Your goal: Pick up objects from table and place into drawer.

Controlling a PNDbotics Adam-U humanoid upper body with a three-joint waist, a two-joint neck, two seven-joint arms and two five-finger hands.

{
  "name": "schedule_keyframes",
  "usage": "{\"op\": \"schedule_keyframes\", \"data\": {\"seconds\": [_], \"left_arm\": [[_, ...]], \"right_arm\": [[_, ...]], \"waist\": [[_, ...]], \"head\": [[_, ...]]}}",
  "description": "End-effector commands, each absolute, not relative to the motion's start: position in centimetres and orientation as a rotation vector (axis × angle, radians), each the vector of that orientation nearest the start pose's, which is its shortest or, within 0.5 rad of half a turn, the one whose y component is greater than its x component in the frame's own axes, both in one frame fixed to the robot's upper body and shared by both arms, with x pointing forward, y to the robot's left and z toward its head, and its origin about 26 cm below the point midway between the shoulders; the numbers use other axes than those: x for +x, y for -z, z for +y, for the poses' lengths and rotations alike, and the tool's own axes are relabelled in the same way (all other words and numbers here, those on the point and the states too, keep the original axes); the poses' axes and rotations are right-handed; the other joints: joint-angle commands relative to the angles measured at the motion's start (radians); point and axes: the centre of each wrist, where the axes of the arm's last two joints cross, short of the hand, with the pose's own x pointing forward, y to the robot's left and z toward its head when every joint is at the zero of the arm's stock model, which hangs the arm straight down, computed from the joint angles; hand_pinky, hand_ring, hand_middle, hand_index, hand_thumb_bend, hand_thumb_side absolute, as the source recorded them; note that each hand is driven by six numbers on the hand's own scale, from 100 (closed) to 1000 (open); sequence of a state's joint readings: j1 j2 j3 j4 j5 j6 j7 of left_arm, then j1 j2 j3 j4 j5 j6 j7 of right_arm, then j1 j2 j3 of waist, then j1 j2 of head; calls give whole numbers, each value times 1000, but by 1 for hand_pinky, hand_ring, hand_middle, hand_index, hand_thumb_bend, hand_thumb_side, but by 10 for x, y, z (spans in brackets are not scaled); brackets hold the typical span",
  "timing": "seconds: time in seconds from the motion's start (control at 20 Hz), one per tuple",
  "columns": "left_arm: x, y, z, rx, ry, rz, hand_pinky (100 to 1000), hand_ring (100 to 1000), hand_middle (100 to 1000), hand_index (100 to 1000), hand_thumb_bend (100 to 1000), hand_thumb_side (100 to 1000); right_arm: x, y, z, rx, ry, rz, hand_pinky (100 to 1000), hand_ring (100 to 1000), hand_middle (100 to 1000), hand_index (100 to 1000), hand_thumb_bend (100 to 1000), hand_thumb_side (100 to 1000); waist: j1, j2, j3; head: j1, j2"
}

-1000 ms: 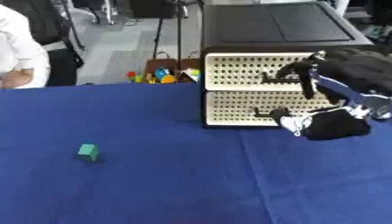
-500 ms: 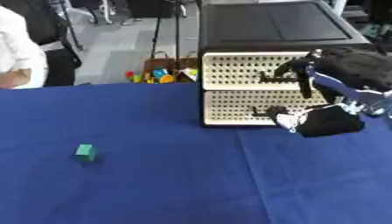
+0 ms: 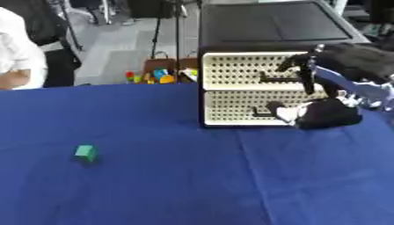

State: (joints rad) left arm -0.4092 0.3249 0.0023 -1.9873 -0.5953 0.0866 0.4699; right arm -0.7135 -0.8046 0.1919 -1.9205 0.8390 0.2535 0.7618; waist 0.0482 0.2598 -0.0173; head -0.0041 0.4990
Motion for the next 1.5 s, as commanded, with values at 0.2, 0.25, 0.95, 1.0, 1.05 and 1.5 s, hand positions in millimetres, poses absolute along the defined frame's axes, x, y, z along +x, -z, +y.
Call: {"op": "schedule_keyframes", "data": {"seconds": [0.2, 0.25, 0.95, 1.0, 1.05, 1.5], "left_arm": [[307, -234, 249, 1087, 93, -2422, 814, 964, 859, 913, 375, 1000], [307, -234, 248, 1084, 95, -2424, 813, 964, 859, 913, 374, 1000], [307, -233, 247, 1066, 102, -2423, 807, 964, 859, 913, 367, 1000], [307, -233, 247, 1064, 103, -2424, 807, 965, 859, 914, 367, 1000], [307, -233, 247, 1063, 104, -2425, 807, 965, 860, 914, 368, 1000], [307, -232, 246, 1055, 110, -2427, 807, 965, 860, 914, 365, 1000]], "right_arm": [[325, -334, -261, -1238, -1513, -1383, 100, 310, 435, 895, 382, 677], [327, -334, -261, -1240, -1511, -1381, 100, 310, 434, 893, 380, 676], [356, -324, -267, -1242, -1488, -1335, 100, 307, 430, 878, 360, 664], [357, -324, -267, -1244, -1484, -1334, 100, 308, 430, 877, 360, 664], [358, -324, -268, -1247, -1481, -1331, 100, 308, 431, 877, 360, 664], [363, -318, -283, -1288, -1445, -1284, 100, 311, 433, 877, 362, 660]], "waist": [[-1, -12, 4], [0, -12, 4], [0, -9, 13], [-1, -9, 13], [-1, -8, 14], [0, -6, 19]], "head": [[-5, -1], [-6, -1], [-13, -5], [-13, -5], [-14, -5], [-18, -13]]}}
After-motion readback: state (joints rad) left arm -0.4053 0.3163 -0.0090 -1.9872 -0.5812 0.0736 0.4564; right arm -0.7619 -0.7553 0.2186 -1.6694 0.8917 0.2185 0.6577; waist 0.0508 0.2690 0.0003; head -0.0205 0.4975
